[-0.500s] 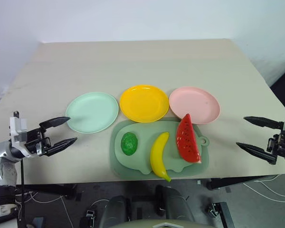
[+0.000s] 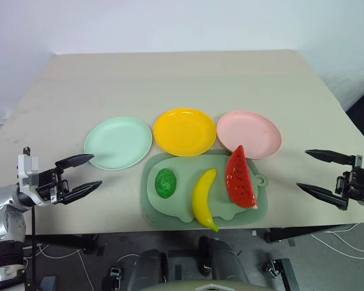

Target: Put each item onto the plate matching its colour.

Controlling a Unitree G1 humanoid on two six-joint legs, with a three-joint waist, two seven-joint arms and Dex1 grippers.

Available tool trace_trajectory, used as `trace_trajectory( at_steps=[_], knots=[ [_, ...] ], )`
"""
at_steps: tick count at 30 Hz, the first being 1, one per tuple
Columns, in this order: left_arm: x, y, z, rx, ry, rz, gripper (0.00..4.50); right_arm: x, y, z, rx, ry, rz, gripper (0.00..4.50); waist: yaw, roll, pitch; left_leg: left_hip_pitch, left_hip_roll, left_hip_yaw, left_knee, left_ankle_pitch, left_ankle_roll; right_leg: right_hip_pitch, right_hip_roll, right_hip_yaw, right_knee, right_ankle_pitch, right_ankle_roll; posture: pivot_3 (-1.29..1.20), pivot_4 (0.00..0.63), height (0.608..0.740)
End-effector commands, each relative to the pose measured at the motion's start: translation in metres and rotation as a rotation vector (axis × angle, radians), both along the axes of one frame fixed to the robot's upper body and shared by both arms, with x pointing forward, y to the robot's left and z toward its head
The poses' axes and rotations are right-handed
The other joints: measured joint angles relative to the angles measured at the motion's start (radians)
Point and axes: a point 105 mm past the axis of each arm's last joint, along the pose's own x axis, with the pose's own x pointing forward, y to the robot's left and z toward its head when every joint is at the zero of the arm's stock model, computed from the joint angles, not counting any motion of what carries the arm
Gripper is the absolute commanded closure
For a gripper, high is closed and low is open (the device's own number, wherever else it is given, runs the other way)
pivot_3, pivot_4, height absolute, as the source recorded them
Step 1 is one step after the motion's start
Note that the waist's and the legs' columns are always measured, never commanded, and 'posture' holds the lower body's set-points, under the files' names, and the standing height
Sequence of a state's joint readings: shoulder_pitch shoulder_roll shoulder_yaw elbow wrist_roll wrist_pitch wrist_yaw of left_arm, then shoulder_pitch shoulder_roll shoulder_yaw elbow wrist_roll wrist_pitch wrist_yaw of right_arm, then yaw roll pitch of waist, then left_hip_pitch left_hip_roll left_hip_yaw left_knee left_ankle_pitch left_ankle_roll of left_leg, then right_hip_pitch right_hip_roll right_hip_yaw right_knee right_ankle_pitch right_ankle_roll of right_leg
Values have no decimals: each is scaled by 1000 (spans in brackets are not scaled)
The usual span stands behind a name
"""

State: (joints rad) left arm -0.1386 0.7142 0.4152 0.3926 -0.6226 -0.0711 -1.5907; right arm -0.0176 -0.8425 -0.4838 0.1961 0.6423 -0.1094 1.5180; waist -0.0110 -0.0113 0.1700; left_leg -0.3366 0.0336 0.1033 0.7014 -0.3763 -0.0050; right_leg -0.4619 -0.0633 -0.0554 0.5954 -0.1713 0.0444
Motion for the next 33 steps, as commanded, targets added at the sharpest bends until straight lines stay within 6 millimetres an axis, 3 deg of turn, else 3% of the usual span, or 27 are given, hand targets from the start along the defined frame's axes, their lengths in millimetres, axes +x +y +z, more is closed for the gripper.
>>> trace_trajectory(
  at_steps=[1, 16, 21, 27, 33],
  knots=[
    [-1, 7, 9, 16, -42, 4, 29, -2, 4, 7, 0, -25, 22, 0, 0, 0, 0, 0, 0, 0, 0, 0, 0, 0, 0, 0, 0, 0, 0, 0, 150, 736],
    [-3, 8, -2, 70, -24, -6, 29, 8, 13, 16, -51, -1, 62, 0, 0, 0, 0, 0, 0, 0, 0, 0, 0, 0, 0, 0, 0, 0, 0, 0, 150, 736],
    [-8, 3, -4, 86, -19, -35, 29, 17, 29, 22, -90, 47, 142, 0, -3, 0, 0, 0, 0, 0, 0, 0, 0, -1, 0, 0, 0, 0, 0, 0, 150, 736],
    [-14, -7, -7, 87, -16, -72, 29, 29, 56, 26, -322, 104, 316, 0, -1, 0, 0, 0, 0, 0, 0, 0, 0, -3, 0, 0, 0, 0, 0, 0, 150, 736],
    [-12, -18, -10, 57, -40, -57, 29, 44, 76, 21, -592, 6, 452, 0, 0, 0, 0, -1, 0, 0, 0, 0, 0, -3, -1, -1, 0, 0, 0, 0, 150, 736]
  ],
)
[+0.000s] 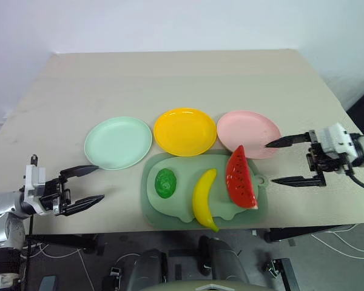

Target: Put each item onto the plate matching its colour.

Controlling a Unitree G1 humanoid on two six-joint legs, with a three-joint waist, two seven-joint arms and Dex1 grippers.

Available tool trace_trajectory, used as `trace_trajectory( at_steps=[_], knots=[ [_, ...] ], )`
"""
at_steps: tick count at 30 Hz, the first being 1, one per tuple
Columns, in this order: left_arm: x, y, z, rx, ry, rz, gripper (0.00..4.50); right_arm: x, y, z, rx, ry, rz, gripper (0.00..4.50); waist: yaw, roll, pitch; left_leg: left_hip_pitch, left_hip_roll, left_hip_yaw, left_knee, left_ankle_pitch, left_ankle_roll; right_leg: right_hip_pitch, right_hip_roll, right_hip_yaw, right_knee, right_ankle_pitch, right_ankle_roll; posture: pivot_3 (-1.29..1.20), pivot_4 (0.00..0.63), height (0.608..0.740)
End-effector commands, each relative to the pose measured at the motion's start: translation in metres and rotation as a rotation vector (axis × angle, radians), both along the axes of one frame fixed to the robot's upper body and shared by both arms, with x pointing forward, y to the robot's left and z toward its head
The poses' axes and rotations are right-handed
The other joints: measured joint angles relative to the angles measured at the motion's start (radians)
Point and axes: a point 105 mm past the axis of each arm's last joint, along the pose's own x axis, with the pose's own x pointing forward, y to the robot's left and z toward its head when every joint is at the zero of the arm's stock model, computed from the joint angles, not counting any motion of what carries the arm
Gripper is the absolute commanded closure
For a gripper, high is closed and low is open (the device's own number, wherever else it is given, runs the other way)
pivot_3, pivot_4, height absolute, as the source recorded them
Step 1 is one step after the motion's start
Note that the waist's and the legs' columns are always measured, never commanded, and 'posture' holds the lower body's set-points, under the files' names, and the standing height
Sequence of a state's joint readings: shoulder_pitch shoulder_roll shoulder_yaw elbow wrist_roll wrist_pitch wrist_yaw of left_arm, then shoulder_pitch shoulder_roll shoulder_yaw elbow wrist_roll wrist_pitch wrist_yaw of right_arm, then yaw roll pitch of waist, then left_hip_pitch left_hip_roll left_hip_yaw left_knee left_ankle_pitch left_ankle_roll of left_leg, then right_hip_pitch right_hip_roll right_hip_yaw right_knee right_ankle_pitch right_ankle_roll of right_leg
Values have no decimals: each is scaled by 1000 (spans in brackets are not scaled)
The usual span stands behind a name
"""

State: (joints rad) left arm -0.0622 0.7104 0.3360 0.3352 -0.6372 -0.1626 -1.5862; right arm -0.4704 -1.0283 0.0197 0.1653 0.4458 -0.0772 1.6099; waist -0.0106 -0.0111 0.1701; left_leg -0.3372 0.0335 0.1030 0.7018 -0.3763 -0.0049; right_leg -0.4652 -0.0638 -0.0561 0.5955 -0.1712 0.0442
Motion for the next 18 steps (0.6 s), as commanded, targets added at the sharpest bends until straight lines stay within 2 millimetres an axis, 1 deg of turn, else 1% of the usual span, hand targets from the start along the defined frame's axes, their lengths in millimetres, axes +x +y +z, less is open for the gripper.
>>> trace_trajectory(
  at_steps=[1, 5, 8, 11, 18],
  knots=[
    [0, -3, 6, -2, -42, 12, 29, 3, 7, 2, -118, -63, 94, 0, -1, 0, 0, 0, 0, 0, 0, 0, 0, 0, 0, 0, 0, 0, 0, 0, 150, 736],
    [4, -5, 6, -12, -64, 37, 29, 8, 20, 5, -195, -137, 208, 0, -2, 0, 0, 0, 0, 0, 0, 0, 0, -1, 0, 0, 0, 0, 0, 0, 150, 736],
    [6, -10, 6, -22, -70, 40, 29, 15, 32, 3, -269, -198, 302, 0, -3, 0, 0, 0, 0, 1, 0, 0, 0, -1, 0, 0, 0, 0, 0, 0, 150, 736],
    [6, -12, 5, -24, -71, 41, 29, 19, 42, 3, -297, -232, 368, 0, -3, 0, 0, 0, 0, 1, 0, 0, 0, -1, 0, 0, 0, 0, 0, 0, 150, 736],
    [5, -15, 4, -31, -71, 42, 29, 19, 47, -11, -450, -291, 536, 0, -2, 0, 0, -1, 0, 1, 1, 0, -1, -2, 0, 0, 0, 0, 0, 0, 150, 736]
  ],
)
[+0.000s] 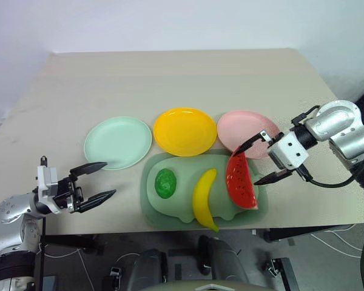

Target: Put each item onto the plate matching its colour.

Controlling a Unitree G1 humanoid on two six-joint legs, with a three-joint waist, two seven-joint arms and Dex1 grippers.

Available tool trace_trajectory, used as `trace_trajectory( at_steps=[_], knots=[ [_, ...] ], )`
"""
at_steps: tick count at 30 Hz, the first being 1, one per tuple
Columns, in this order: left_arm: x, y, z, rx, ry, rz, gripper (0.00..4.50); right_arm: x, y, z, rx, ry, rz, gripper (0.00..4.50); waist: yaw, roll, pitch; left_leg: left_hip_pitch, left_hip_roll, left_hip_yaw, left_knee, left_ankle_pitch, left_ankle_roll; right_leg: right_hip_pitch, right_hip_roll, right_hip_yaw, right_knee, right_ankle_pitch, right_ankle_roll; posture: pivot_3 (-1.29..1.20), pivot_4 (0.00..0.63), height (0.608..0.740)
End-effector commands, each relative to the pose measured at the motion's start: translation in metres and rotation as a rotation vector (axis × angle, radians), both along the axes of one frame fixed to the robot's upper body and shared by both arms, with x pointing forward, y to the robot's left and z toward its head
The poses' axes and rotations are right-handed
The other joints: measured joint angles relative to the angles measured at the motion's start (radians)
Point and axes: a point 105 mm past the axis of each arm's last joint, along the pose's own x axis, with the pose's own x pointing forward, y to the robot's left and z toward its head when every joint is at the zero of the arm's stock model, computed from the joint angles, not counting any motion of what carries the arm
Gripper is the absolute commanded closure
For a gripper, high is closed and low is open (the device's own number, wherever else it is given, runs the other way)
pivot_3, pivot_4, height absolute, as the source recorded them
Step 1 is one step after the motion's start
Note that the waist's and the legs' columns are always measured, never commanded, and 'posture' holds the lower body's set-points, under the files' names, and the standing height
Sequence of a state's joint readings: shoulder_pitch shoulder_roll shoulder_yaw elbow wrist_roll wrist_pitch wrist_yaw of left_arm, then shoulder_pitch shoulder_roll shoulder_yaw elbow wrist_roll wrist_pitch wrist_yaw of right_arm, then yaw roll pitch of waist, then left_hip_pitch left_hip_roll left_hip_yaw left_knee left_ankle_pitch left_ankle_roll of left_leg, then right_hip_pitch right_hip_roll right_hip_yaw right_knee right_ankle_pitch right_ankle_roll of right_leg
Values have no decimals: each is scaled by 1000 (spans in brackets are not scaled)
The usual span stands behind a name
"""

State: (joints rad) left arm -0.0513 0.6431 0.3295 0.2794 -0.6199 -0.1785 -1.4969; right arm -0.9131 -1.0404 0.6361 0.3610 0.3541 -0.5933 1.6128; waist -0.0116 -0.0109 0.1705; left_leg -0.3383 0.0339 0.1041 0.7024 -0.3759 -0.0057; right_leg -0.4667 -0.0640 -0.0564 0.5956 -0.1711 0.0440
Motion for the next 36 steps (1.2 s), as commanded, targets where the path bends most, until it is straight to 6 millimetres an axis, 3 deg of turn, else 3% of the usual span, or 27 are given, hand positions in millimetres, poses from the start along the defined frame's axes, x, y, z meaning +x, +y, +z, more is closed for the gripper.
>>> trace_trajectory(
  at_steps=[1, 14, 24, 25, 30, 36],
  knots=[
    [-1, -2, 6, 11, -32, -8, 29, -1, 3, -2, -95, -67, 104, 0, -1, 0, 0, 0, 0, 0, 0, 0, 0, 0, 0, 0, 0, 0, 0, 0, 150, 736],
    [-1, -2, 5, 8, -34, -2, 29, 1, 17, -35, -276, -74, 308, 0, -2, 0, 0, 0, 0, 1, 0, 1, -2, -1, 0, 0, 1, 0, 0, 0, 150, 736],
    [-3, -6, 3, -2, -38, 8, 29, 3, 21, -63, -356, 1, 332, 0, -4, -3, -2, 1, 1, 0, 1, 1, -1, 1, 0, 0, 1, 0, -1, 0, 150, 736],
    [-4, -6, 3, -3, -37, 8, 29, 3, 21, -64, -361, 3, 332, 0, -6, -4, -2, 2, 1, 0, 1, 1, -1, 1, 0, 0, 1, 0, -1, 0, 150, 736],
    [-5, -8, 2, -6, -35, 14, 0, 3, 19, -64, -362, 14, 322, 849, -4, -6, -4, 3, 2, 0, 1, 1, -1, 2, 0, 0, 2, -2, -4, 0, 150, 736],
    [-4, -14, 2, -14, -32, 10, 0, 1, 22, -53, -307, 16, 295, 867, -3, -5, -3, 4, 3, 0, 1, 1, -1, 3, 0, 0, 2, -2, -4, 0, 150, 736]
  ],
)
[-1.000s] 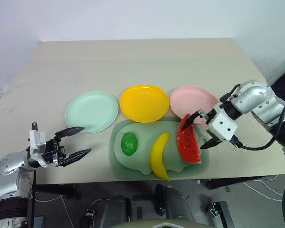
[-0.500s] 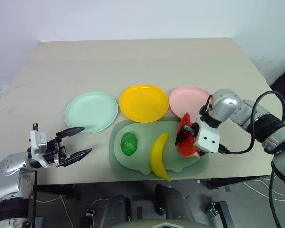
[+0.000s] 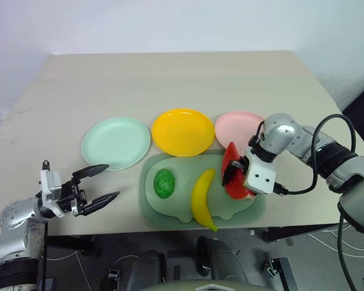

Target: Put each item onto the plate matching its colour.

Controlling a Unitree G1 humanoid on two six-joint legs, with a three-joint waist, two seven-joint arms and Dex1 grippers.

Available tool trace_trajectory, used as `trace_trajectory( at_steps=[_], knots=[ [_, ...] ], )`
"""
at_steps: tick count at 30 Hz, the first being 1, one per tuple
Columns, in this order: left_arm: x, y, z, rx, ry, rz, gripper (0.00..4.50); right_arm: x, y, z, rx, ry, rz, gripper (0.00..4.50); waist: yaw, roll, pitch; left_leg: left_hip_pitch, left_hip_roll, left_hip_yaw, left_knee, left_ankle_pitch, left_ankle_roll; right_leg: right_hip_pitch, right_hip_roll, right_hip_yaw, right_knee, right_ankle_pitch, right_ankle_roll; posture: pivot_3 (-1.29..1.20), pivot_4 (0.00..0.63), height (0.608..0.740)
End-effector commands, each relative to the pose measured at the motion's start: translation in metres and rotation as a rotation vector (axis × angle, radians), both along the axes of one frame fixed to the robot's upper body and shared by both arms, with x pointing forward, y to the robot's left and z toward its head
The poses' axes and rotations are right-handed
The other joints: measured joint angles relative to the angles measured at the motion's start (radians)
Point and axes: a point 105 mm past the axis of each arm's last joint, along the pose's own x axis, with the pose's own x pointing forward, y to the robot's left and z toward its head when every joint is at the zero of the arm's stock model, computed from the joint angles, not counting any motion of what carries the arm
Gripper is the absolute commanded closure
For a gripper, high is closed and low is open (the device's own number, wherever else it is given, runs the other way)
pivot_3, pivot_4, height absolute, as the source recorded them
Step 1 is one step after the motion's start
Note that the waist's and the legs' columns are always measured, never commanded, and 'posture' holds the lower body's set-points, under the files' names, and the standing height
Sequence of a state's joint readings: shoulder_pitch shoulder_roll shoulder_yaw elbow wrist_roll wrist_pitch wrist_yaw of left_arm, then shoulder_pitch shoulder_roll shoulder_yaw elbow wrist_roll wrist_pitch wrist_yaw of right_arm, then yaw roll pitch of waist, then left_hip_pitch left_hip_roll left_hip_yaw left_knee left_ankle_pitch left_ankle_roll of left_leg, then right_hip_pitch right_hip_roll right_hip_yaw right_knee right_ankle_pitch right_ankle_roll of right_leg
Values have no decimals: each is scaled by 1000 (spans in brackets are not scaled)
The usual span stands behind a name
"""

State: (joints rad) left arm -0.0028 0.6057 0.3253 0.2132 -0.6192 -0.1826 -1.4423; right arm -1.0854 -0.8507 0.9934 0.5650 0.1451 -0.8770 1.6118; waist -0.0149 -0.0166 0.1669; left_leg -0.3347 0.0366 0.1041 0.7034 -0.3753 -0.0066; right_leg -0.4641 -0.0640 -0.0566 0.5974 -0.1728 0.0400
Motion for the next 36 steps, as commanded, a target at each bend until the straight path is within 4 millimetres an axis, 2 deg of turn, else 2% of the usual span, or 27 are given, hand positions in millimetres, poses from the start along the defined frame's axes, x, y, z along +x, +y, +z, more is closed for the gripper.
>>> trace_trajectory(
  at_steps=[1, 7, 12, 16, 22, 36],
  knots=[
    [0, -6, 5, 9, -25, -18, 0, -3, -2, 5, 15, 20, -36, 867, 0, 0, 0, 0, 0, 0, 0, 0, 0, 0, 0, 0, 0, 0, 0, 0, 150, 736],
    [4, -10, 5, 2, -21, -23, 0, -11, 13, 61, 189, 39, -108, 867, 3, 4, 2, -4, 0, 0, 0, 1, -1, -5, -1, 0, 0, 1, 1, 0, 150, 736],
    [4, -11, 3, -6, -14, -23, 0, -13, 18, 80, 244, 51, -149, 867, 0, 4, 2, -4, 0, -1, 0, -1, 1, -5, 0, 0, 0, 1, 2, 0, 150, 736],
    [5, -12, 2, -11, -13, -23, 0, 7, 14, 81, 273, 29, -243, 867, 1, 3, 2, -4, 0, 0, 0, -1, 1, -5, 0, 0, 0, 2, 3, 0, 150, 736],
    [2, -9, 2, -13, -11, -12, 0, 52, -11, 73, 275, -36, -474, 867, 1, 4, 2, -4, -1, 1, 0, -1, 1, -5, 0, -1, 0, 2, 3, 0, 150, 736],
    [0, -1, 4, 8, -35, 23, 0, 90, -42, 67, 319, -99, -804, 867, -3, 4, 3, -5, -1, 1, 0, 1, -2, -5, 0, -1, 0, 2, 3, 0, 150, 736]
  ],
)
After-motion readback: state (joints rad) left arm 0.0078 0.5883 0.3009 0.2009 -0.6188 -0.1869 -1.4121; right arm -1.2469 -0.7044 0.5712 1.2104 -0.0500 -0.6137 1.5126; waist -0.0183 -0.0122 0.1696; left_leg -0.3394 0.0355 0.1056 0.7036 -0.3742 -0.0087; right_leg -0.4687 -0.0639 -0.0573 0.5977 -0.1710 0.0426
